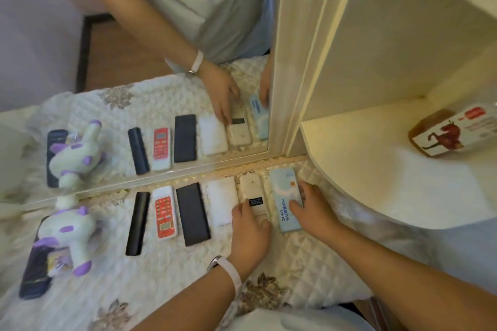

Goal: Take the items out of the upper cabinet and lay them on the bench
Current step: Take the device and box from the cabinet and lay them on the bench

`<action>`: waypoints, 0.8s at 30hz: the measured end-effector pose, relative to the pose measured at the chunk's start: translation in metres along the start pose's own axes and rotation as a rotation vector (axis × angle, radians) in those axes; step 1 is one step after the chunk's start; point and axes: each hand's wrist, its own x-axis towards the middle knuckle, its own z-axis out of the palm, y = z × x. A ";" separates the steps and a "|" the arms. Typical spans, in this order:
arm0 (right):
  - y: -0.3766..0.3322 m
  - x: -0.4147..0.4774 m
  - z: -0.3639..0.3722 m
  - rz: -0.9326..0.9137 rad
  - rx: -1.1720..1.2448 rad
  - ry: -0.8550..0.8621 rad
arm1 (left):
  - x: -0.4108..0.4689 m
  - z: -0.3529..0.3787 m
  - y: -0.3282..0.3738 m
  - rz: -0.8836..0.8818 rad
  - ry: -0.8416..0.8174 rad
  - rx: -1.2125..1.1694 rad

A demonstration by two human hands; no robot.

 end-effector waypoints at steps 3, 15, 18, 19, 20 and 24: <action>0.000 -0.007 -0.010 -0.083 -0.150 -0.058 | -0.015 -0.002 0.003 0.003 0.021 0.117; -0.045 -0.032 -0.020 -0.661 -0.547 -0.217 | -0.089 -0.022 -0.008 0.108 0.372 0.404; -0.060 -0.044 -0.008 -0.786 -0.629 -0.228 | -0.116 -0.031 -0.023 0.114 0.465 0.470; -0.065 -0.049 -0.004 -0.820 -0.647 -0.239 | -0.126 -0.034 -0.027 0.100 0.488 0.485; -0.070 -0.055 0.001 -0.855 -0.668 -0.251 | -0.136 -0.038 -0.032 0.088 0.513 0.501; -0.088 -0.081 0.019 -1.037 -0.760 -0.247 | -0.174 -0.053 -0.058 0.043 0.608 0.550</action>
